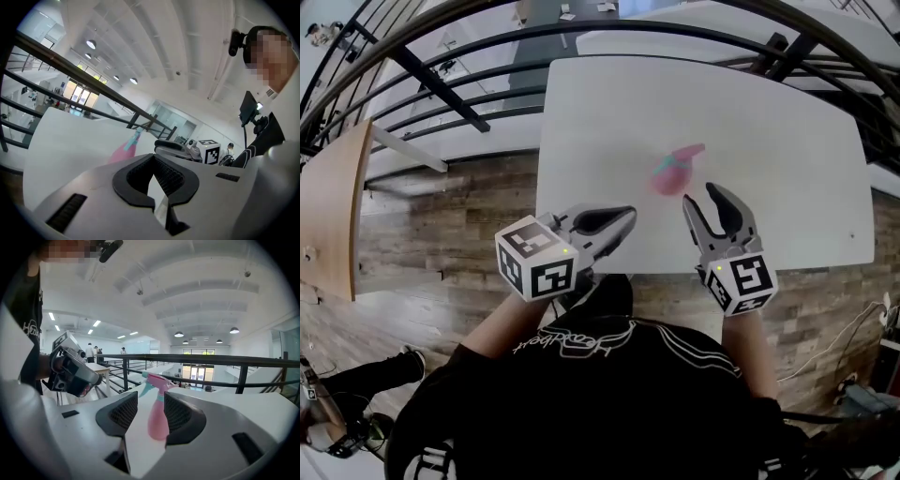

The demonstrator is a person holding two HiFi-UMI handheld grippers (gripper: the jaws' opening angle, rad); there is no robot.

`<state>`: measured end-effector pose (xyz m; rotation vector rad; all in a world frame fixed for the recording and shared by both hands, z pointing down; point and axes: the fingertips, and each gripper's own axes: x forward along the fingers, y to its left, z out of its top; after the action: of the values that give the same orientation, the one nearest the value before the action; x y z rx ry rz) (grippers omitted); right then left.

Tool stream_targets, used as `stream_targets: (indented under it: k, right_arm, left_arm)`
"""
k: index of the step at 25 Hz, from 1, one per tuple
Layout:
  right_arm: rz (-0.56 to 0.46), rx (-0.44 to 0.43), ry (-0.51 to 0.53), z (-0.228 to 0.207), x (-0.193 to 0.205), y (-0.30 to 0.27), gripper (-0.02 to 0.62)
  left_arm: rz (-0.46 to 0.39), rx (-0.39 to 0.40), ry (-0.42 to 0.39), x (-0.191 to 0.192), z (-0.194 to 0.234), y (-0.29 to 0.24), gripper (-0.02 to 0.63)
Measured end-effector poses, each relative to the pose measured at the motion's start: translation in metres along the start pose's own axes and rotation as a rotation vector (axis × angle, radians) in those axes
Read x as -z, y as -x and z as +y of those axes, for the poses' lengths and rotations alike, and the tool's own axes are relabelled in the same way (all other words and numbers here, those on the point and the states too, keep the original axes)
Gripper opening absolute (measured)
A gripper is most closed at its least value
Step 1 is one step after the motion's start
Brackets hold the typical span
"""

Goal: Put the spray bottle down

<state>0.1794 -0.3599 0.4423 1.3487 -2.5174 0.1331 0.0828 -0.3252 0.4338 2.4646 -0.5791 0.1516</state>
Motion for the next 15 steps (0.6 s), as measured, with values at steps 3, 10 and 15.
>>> stream_targets:
  k: [3, 10, 15]
  right_arm:
    - [-0.02, -0.031, -0.015, 0.023, -0.014, 0.033, 0.138]
    - [-0.062, -0.13, -0.108, 0.086, -0.033, 0.108, 0.082]
    - [-0.063, -0.183, -0.202, 0.111, -0.042, 0.147, 0.035]
  left_arm:
    - [-0.023, 0.026, -0.029, -0.001, -0.026, 0.009, 0.008]
    - [-0.051, 0.072, -0.084, 0.014, -0.092, 0.038, 0.008]
    - [-0.066, 0.095, -0.132, 0.017, -0.133, 0.055, 0.008]
